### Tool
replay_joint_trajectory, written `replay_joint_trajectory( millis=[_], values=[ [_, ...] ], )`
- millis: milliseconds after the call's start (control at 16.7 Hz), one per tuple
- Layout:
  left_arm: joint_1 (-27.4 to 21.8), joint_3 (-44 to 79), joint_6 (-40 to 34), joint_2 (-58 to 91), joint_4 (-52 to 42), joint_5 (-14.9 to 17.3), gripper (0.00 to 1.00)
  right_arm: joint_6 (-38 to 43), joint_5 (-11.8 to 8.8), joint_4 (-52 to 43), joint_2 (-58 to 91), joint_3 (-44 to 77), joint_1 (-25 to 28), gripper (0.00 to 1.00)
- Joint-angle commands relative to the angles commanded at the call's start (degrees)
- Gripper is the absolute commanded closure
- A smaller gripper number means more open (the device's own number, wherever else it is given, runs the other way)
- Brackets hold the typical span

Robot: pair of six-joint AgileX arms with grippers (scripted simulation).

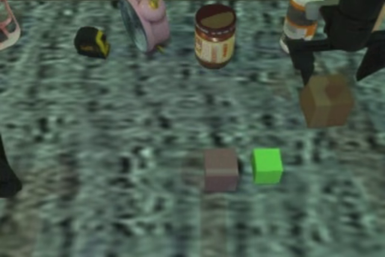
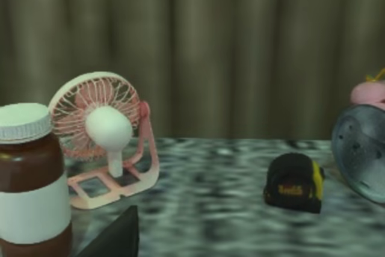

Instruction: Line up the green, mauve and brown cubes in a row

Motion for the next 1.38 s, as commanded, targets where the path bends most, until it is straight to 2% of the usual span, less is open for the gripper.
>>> replay_joint_trajectory(
  millis=[300,720,1020,1380],
  values=[
    [0.0,0.0,0.0,0.0,0.0,0.0,0.0,0.11,0.03,1.06,0.05,-1.03,0.14,0.0],
    [0.0,0.0,0.0,0.0,0.0,0.0,0.0,0.13,0.05,15.64,4.61,-10.73,0.08,0.0],
    [0.0,0.0,0.0,0.0,0.0,0.0,0.0,0.14,0.06,16.96,5.21,-11.76,0.08,0.0],
    [0.0,0.0,0.0,0.0,0.0,0.0,0.0,0.14,0.06,16.96,5.21,-11.76,0.08,0.45]
  ],
)
